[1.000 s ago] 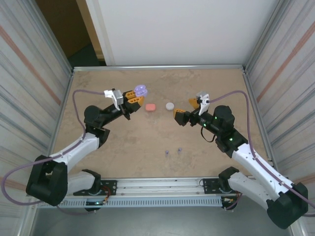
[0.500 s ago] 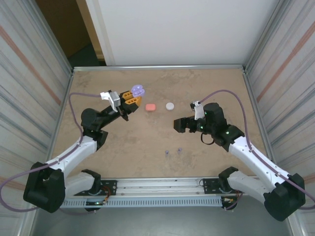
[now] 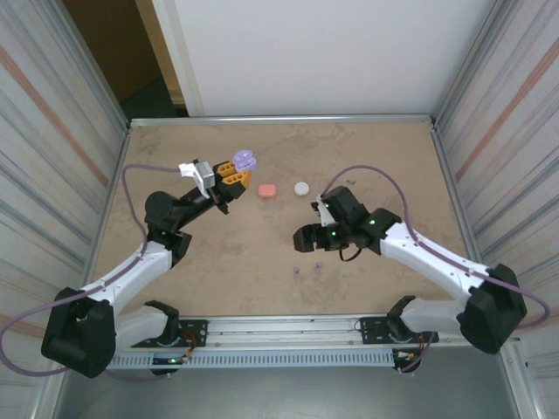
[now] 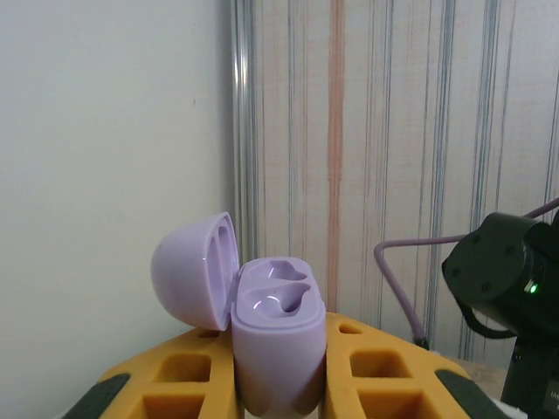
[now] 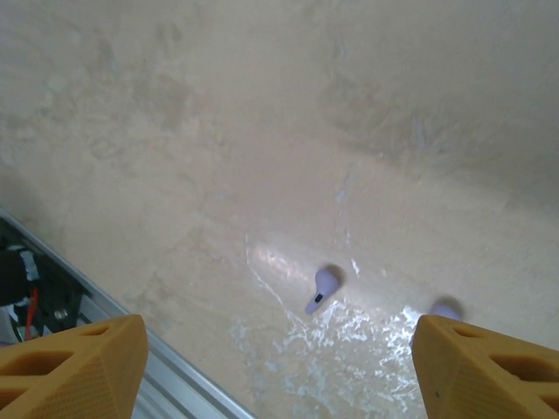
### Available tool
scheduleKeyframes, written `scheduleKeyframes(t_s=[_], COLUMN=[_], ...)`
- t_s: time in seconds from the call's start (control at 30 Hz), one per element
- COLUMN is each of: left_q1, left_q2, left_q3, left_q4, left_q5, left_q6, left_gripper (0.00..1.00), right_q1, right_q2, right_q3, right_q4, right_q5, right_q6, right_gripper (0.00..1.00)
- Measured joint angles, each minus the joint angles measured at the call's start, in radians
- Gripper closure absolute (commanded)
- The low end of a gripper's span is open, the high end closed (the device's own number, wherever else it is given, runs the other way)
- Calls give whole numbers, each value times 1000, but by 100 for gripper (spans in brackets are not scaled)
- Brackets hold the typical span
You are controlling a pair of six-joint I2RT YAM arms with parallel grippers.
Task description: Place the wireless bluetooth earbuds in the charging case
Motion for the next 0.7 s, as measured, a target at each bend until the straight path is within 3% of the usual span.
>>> scheduleKeyframes(t_s=[0.13,0.3,0.7], left_q1=[0,0,1], left_q2=[0,-6,-19], left_q3=[0,-2,-2], left_q4=[-6,-26,-66], left_q5=[-1,-7,-18], left_q6=[5,6,18], left_gripper=[100,100,100], right_q1=[37,67,101], right_q2=[89,172,375], right_q3=[47,78,130], right_q4=[-34,-50,-77], right_q5=[-3,-18,-14], right_q6=[20,43,52], right_gripper=[24,38,44])
